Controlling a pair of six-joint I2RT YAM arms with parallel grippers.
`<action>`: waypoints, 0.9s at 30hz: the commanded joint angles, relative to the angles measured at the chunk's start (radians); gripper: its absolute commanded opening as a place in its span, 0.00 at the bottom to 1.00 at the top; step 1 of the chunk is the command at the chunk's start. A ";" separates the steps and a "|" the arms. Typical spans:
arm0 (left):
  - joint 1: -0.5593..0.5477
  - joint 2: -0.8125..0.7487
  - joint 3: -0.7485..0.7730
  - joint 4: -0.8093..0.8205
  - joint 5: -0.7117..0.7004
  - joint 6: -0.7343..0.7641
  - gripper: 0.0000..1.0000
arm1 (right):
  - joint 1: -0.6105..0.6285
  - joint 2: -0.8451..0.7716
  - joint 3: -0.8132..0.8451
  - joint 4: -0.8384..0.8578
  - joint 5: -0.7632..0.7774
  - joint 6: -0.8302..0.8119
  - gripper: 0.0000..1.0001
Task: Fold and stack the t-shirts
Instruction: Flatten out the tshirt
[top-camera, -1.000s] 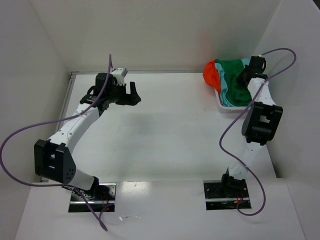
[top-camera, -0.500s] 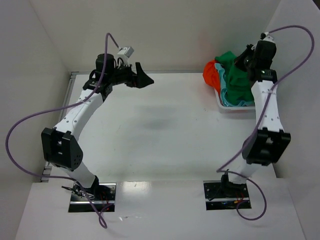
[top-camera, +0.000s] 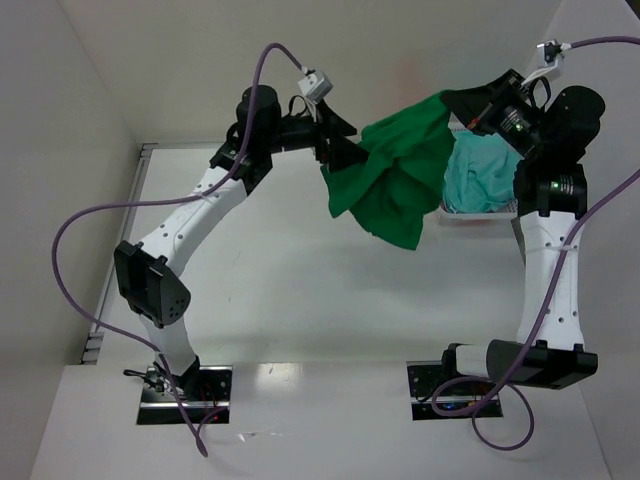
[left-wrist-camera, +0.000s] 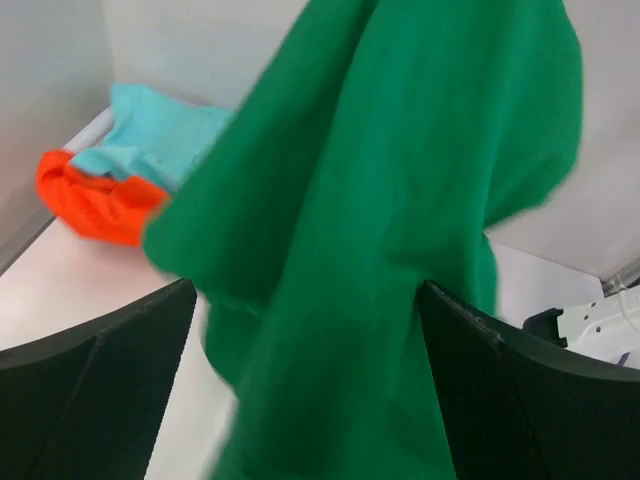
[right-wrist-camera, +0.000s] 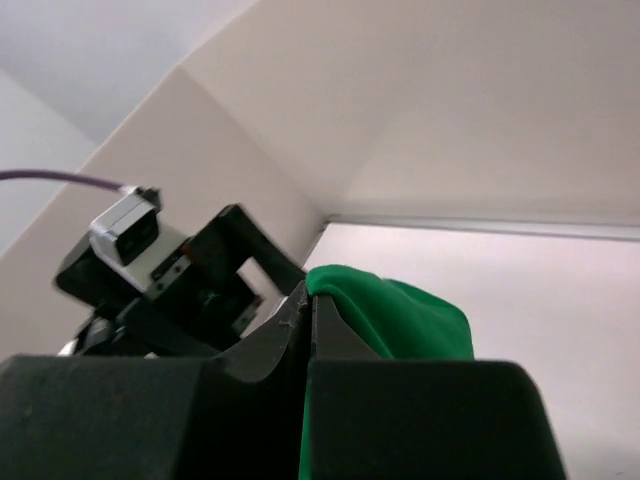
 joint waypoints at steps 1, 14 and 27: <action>-0.019 0.064 0.032 0.129 0.070 0.057 1.00 | 0.014 -0.043 -0.032 0.096 -0.135 0.088 0.00; -0.147 -0.010 -0.147 0.239 -0.032 0.122 0.00 | 0.025 -0.111 -0.176 0.078 -0.126 0.062 0.00; -0.127 -0.218 -0.022 -0.150 -0.751 0.221 0.00 | 0.025 -0.040 -0.206 -0.045 0.091 -0.145 0.05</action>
